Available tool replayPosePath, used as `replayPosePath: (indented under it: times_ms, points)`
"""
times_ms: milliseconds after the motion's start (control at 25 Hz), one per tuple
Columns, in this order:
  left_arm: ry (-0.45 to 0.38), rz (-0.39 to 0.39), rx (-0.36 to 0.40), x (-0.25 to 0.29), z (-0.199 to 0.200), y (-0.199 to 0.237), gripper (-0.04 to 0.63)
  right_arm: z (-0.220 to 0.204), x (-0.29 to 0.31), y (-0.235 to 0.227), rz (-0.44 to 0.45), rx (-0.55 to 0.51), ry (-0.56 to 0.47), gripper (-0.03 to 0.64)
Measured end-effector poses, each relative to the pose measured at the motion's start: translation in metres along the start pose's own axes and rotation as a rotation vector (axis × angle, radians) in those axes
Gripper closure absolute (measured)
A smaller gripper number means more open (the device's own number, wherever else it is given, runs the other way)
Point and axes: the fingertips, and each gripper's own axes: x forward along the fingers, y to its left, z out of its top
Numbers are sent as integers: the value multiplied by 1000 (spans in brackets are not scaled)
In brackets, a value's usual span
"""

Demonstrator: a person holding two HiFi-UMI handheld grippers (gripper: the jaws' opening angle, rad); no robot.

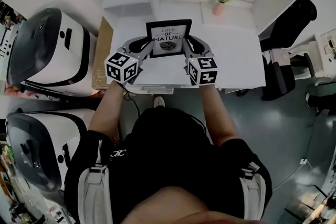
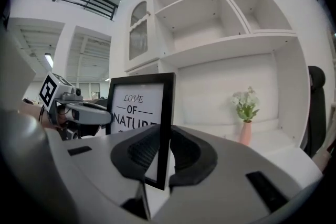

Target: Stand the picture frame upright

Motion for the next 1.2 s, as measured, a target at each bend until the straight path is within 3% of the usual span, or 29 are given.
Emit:
replayPosePath:
  times_ms: [320, 880, 1200]
  points:
    - [27, 46, -57, -5, -25, 67, 512, -9, 60, 27, 2, -28, 54, 554]
    - [101, -16, -59, 49, -67, 161, 512, -48, 153, 13, -104, -12, 137, 557]
    - [149, -27, -60, 86, -91, 192, 511, -76, 190, -8, -154, 14, 196, 557]
